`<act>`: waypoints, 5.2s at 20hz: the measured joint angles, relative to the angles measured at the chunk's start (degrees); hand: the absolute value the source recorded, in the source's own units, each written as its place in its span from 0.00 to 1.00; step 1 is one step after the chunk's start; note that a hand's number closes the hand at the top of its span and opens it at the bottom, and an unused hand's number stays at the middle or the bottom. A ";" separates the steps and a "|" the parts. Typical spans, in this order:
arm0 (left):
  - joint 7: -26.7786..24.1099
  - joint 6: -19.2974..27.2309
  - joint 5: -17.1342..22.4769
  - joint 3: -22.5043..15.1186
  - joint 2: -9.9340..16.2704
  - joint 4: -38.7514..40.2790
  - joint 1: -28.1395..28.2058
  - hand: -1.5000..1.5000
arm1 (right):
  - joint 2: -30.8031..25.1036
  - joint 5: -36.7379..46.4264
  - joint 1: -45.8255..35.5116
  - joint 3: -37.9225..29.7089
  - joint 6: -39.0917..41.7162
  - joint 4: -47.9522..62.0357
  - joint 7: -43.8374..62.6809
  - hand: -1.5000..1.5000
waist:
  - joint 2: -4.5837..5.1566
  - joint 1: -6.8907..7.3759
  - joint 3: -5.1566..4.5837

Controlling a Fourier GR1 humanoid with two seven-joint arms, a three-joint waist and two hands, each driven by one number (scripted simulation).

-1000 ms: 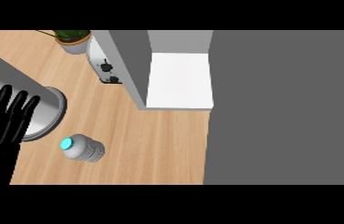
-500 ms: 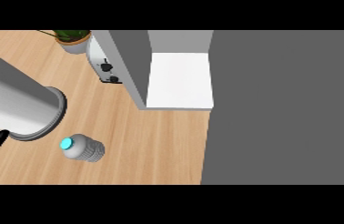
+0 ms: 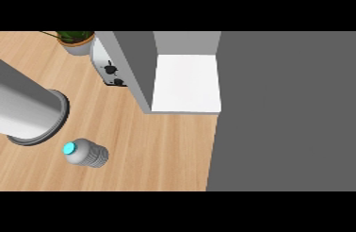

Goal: Pick up the bottled water, place it into the cabinet and close the cabinet

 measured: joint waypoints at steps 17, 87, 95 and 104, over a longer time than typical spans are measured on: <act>1.09 -3.48 2.54 1.96 -3.45 0.55 -0.12 0.00 | -0.64 1.43 -4.13 3.38 -4.54 -1.19 6.12 0.00 | 0.07 -0.60 -0.02; -62.29 -10.64 -49.23 -3.26 -4.71 101.77 -35.75 0.00 | -7.70 4.55 -11.95 9.34 -15.04 -1.41 11.52 0.00 | 0.31 -1.74 -0.12; -62.21 -12.00 -47.50 -3.62 -5.74 105.62 -38.84 1.00 | -8.11 4.43 -10.75 8.29 -15.42 -1.24 10.43 0.00 | 0.26 -1.56 -0.08; -62.01 -14.24 -46.93 -5.44 -6.80 107.74 -41.75 1.00 | -9.29 3.81 -6.39 5.99 -13.74 -1.08 5.99 0.00 | 0.32 -1.82 -0.07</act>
